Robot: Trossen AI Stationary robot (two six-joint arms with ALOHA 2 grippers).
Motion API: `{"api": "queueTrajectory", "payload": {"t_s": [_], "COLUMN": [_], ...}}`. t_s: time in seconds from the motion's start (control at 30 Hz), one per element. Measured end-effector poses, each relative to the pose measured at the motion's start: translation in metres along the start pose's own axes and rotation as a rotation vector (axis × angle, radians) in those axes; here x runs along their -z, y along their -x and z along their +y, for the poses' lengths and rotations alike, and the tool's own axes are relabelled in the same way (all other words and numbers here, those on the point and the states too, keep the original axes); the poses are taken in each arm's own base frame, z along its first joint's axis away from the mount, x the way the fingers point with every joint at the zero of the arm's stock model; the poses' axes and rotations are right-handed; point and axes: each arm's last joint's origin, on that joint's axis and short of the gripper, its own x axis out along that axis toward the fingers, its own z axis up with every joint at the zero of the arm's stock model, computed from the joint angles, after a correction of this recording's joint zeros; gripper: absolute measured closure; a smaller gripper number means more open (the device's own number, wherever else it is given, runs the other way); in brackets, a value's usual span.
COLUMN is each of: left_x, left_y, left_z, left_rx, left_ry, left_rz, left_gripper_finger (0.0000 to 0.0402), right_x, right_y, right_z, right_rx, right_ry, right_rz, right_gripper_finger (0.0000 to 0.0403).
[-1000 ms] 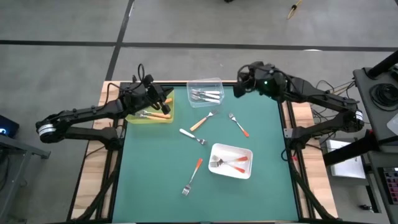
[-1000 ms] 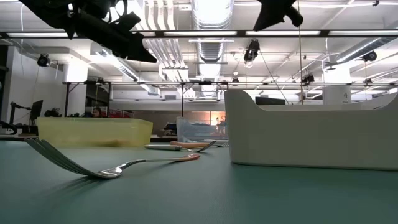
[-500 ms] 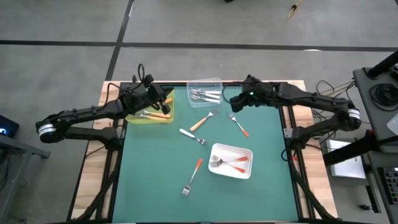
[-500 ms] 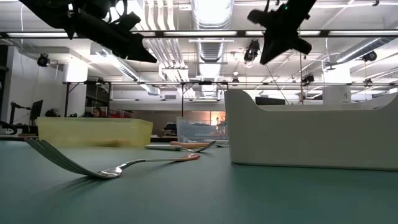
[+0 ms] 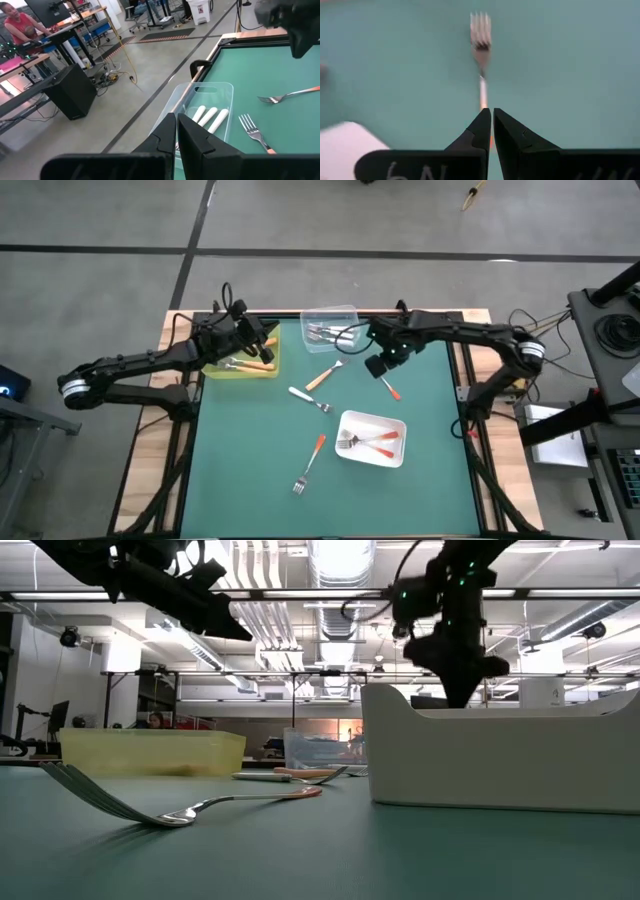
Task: Sort silverware by color (type)
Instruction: Put the orange fork into the white bin
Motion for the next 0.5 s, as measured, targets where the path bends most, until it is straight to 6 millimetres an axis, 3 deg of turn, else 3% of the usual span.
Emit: {"api": "queueTrajectory", "payload": {"t_s": [0.27, 0.5], "left_x": [0.0, 0.0], "left_y": [0.0, 0.0], "left_z": [0.0, 0.0], "left_rx": [0.0, -0.001], "left_ry": [0.0, -0.008], "left_rz": [0.0, -0.001], "left_gripper_finger": [0.0402, 0.0402], "right_x": [-0.012, -0.02], "right_y": [-0.037, -0.052], "right_z": [-0.001, 0.004], "right_rx": [0.068, 0.021], "right_ry": [0.098, 0.126], "right_rz": [0.119, 0.118], "right_gripper_finger": [0.039, 0.0378]}}
